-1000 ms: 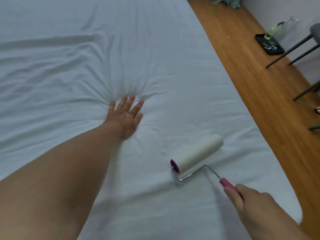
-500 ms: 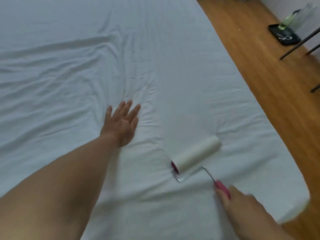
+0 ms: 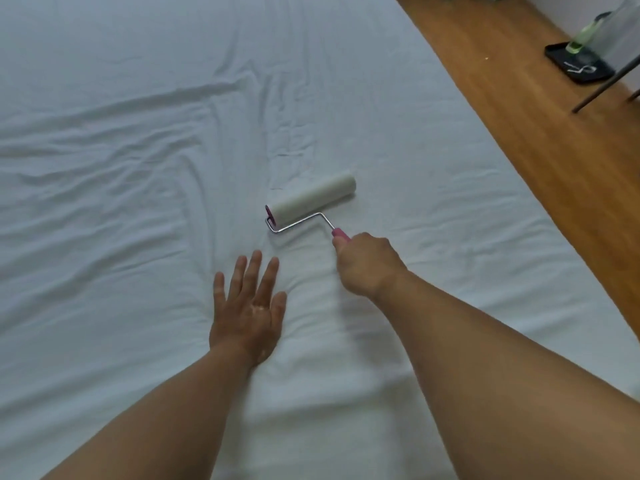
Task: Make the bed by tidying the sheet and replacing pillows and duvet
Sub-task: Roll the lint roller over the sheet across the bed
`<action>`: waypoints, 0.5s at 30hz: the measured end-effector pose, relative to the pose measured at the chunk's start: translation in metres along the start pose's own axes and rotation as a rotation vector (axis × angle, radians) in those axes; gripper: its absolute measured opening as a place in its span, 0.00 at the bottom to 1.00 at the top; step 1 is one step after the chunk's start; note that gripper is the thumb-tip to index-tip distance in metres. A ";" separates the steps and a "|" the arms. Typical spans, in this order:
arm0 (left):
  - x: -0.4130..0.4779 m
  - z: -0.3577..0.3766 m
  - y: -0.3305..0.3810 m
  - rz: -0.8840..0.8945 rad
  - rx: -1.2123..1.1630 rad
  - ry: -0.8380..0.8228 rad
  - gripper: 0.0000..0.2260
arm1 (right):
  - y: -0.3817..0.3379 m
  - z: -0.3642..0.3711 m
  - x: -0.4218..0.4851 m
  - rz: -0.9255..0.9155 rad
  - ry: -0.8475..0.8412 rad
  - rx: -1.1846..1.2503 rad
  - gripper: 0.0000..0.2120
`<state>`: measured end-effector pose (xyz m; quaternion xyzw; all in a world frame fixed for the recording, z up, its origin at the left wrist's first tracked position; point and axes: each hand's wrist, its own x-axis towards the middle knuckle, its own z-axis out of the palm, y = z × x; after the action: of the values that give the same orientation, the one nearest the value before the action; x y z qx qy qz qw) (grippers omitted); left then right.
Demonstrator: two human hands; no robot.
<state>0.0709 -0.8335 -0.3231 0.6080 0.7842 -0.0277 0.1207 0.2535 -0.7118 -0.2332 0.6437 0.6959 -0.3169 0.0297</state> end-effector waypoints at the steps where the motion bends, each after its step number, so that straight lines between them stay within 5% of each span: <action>1: -0.001 0.001 -0.002 0.013 -0.014 0.006 0.29 | 0.010 0.011 -0.005 0.012 -0.047 -0.035 0.18; 10: -0.033 0.006 -0.020 0.075 -0.052 -0.017 0.32 | 0.133 0.019 -0.192 0.444 -0.182 -0.357 0.48; 15: -0.023 0.012 -0.019 0.061 0.018 -0.019 0.32 | 0.079 0.022 -0.127 0.304 -0.103 -0.143 0.27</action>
<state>0.0595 -0.8623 -0.3319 0.6325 0.7637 -0.0366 0.1236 0.3391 -0.8359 -0.2253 0.7207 0.6090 -0.2909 0.1583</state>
